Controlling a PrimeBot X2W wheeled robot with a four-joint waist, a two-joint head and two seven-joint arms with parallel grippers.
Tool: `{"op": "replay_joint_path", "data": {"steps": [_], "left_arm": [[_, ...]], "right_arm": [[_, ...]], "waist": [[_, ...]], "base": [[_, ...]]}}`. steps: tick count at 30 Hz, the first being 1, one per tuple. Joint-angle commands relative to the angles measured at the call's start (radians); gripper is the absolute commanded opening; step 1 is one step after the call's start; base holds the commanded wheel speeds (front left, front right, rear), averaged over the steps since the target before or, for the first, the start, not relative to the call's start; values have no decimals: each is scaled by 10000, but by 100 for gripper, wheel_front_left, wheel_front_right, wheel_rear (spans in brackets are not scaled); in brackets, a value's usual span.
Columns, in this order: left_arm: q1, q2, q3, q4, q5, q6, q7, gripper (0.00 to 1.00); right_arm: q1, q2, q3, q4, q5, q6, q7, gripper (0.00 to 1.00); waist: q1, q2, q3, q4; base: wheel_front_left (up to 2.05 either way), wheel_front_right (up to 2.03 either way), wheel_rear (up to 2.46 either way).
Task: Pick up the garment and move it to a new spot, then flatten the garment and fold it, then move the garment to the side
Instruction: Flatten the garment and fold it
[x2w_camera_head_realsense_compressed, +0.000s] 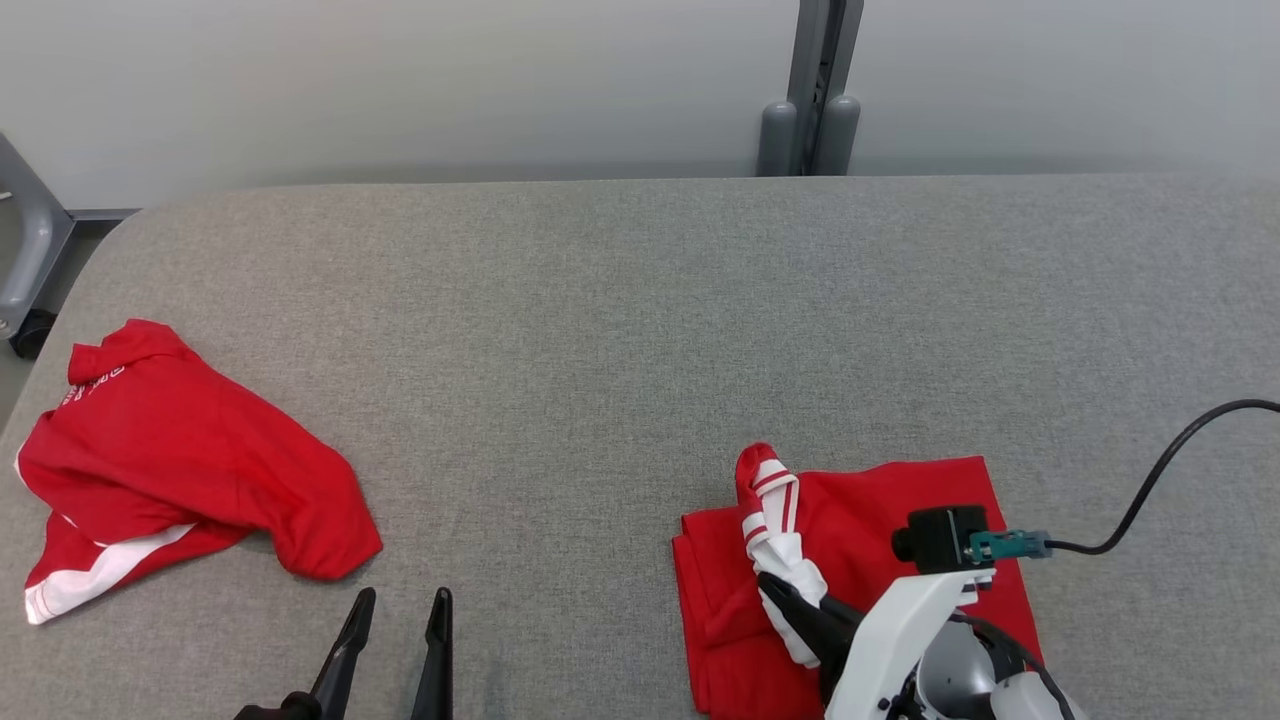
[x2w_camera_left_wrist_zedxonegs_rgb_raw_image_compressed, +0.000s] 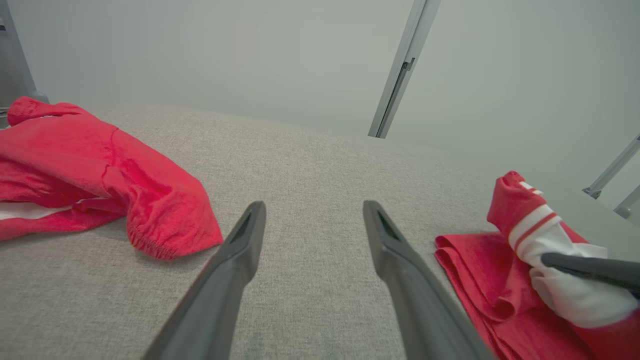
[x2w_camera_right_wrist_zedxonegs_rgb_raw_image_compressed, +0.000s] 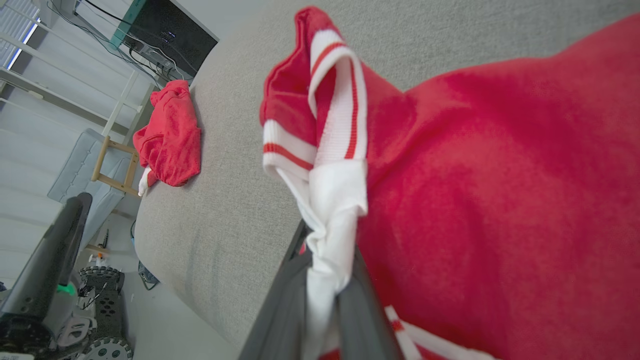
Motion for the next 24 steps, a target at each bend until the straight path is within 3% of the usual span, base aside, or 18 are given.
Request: {"op": "replay_joint_path", "data": {"steps": [1, 3, 9, 16, 22, 24], "left_arm": [[22, 34, 0, -9, -33, 26, -45, 100], [101, 34, 2, -16, -29, 53, -45, 100], [327, 34, 185, 2, -10, 80, -45, 100], [622, 37, 413, -212, -73, 194, -45, 100], [810, 38, 589, -368, 9, 236, -45, 100], [752, 35, 682, -439, 2, 272, -45, 100]], "right_arm": [[-142, -11, 74, 78, 36, 8, -152, 5], [-257, -12, 256, 151, 215, 8, -482, 100], [11, -99, 76, -674, 313, 7, -1282, 100], [1322, -1437, -1287, -2479, -456, 8, -2592, 100], [2162, -2548, -2405, -2515, -3211, 7, -5199, 100], [2461, -2473, -2828, -2117, -3976, 7, -5966, 100]], "waist": [[0, 0, -7, 10], [0, 0, -36, 7], [0, 0, -302, -106], [0, 0, -633, -315], [0, 0, -925, -542], [0, 0, -999, -586]], "base": [[0, 0, 0], [0, 0, 0], [0, 0, 0], [0, 0, 0], [0, 0, 0], [0, 0, 0]]}}
